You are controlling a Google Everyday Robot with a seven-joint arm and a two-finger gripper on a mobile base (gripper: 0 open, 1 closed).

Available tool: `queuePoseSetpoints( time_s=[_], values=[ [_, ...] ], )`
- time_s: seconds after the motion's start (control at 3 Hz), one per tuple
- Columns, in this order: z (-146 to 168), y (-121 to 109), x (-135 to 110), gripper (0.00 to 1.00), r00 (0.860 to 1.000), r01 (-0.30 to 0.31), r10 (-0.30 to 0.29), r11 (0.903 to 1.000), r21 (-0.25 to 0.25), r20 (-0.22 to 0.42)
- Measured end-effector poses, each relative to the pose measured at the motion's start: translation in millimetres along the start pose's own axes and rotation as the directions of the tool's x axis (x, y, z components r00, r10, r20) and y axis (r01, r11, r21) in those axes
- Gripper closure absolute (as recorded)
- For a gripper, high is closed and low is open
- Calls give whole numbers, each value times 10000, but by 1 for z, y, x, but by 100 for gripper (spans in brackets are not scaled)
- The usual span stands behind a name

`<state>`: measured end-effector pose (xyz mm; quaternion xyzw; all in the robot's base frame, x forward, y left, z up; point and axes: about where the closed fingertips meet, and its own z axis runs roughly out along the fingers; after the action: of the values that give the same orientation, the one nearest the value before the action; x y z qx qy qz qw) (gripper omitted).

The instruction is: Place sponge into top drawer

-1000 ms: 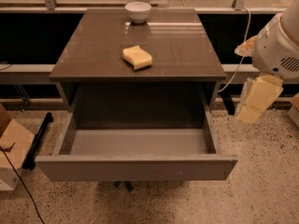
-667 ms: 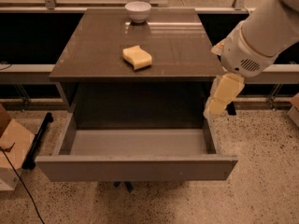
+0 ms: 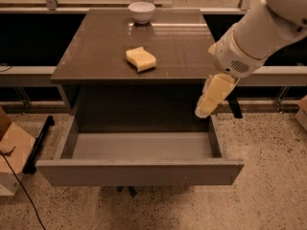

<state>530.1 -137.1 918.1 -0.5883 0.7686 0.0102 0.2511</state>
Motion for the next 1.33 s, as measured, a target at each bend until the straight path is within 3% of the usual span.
queuePoseSetpoints(
  time_s=[0.33, 0.67, 1.0, 1.33],
  values=[
    [21, -12, -20, 0, 9985, -264, 258, 9996, 116, 486],
    [50, -32, -50, 0, 9862, -520, 512, 9986, 13, 1573],
    [84, -54, -74, 0, 9530, -1098, 1179, 9929, -448, 2791],
    [117, -72, -90, 0, 9099, -1620, 1930, 9802, -1138, 3671]
  ],
)
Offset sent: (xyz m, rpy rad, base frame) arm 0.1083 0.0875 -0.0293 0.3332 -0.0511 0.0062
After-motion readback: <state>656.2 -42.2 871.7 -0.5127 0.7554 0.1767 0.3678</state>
